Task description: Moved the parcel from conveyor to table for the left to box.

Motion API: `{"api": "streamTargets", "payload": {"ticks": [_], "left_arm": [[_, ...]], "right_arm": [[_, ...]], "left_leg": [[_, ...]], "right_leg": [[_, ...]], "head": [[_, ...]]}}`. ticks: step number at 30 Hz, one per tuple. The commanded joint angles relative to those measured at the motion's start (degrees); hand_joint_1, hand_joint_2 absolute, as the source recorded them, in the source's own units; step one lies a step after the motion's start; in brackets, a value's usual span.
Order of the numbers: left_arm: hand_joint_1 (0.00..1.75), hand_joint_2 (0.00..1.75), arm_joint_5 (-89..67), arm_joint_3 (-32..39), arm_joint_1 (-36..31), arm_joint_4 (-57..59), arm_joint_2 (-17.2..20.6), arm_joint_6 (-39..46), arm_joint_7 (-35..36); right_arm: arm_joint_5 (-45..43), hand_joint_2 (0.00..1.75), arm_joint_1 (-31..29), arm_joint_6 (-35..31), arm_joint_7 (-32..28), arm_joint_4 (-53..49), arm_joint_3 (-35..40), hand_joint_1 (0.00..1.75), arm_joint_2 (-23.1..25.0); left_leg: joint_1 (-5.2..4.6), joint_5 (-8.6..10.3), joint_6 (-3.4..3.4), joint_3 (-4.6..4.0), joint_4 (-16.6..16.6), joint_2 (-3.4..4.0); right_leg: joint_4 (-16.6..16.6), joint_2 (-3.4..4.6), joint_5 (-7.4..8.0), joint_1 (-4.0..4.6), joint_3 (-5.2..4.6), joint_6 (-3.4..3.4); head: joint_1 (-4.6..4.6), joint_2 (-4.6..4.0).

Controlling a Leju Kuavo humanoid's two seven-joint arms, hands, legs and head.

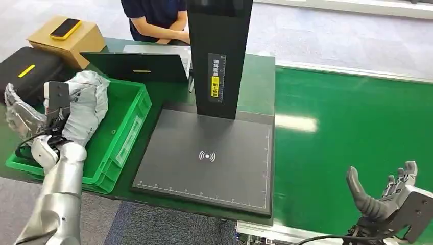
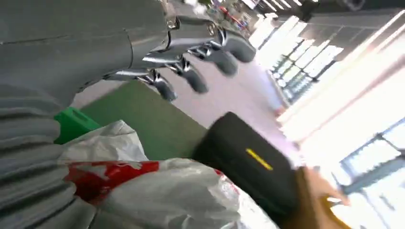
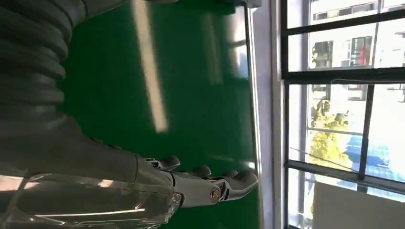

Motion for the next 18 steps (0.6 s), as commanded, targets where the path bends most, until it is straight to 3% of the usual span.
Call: {"api": "streamTargets", "payload": {"ticks": [1, 9, 10, 11, 13, 14, 15, 18], "left_arm": [[0.00, 0.00, 18.5, -10.3, 19.3, -35.2, -8.1, -7.0, -7.3], [0.00, 0.00, 28.3, -15.9, 27.7, -43.0, -11.2, -18.1, -6.3], [0.00, 0.00, 41.2, -17.6, 28.7, -44.8, -11.8, -29.9, -12.5], [0.00, 0.00, 50.0, -18.7, 29.3, -44.3, -12.3, -39.5, -12.2], [0.00, 0.00, 57.3, -22.2, 29.5, -39.7, -12.6, -51.9, -11.1], [0.00, 0.00, 56.7, -22.8, 29.3, -37.4, -13.2, -51.7, -12.5], [0.00, 1.75, 56.2, -23.7, 28.6, -34.7, -13.4, -51.6, -13.9], [0.00, 1.75, 54.8, -27.5, 25.1, -23.4, -14.3, -53.5, -13.5]], "right_arm": [[0.4, 1.75, 0.8, 1.3, -1.0, 0.0, -1.0, 0.00, 2.0], [0.9, 1.75, 0.1, 2.2, -1.3, -0.5, 0.6, 0.00, 2.3], [1.3, 1.75, 0.1, 3.5, -1.6, -0.6, 2.5, 0.00, 1.7], [2.0, 1.75, -0.4, 4.7, -1.8, 0.0, 4.3, 0.00, 1.3], [3.6, 1.75, -2.0, 7.2, -1.6, 2.3, 8.5, 0.00, 0.2], [4.0, 1.75, -2.7, 7.0, -1.4, 3.1, 9.3, 0.00, 0.4], [4.2, 1.75, -3.0, 6.6, -1.4, 3.8, 10.0, 0.00, 0.4], [5.0, 1.75, -3.5, 9.8, -1.9, 4.6, 14.5, 0.00, 0.1]], "left_leg": [[0.01, -0.05, -0.06, 0.09, -0.1, 0.00], [-0.03, -0.08, -0.10, 0.16, -0.1, 0.00], [-0.02, -0.08, -0.05, 0.06, 0.0, -0.05], [-0.02, -0.08, -0.09, 0.10, 0.0, -0.06], [-0.02, -0.08, -0.08, 0.09, 0.0, -0.01], [-0.03, -0.07, -0.02, 0.08, 0.0, 0.07], [-0.06, -0.04, -0.06, 0.24, -0.2, 0.07], [-0.04, 0.00, -0.08, 0.26, -0.2, 0.02]], "right_leg": [[-0.1, 0.06, -0.02, 0.00, 0.11, 0.00], [-0.1, 0.09, 0.00, -0.04, 0.15, -0.04], [-0.1, 0.02, -0.01, -0.03, 0.08, -0.02], [-0.1, 0.01, -0.01, -0.03, 0.10, -0.03], [-0.1, 0.06, -0.01, -0.03, 0.07, -0.04], [-0.1, 0.12, 0.03, -0.03, 0.06, -0.01], [-0.2, 0.14, 0.06, -0.06, 0.21, -0.01], [-0.2, 0.09, 0.09, -0.04, 0.27, -0.02]], "head": [[0.02, 0.00], [0.00, 0.00], [0.00, 0.02], [0.00, 0.00], [0.00, 0.00], [-0.02, 0.00], [0.00, 0.02], [0.02, 0.00]]}}
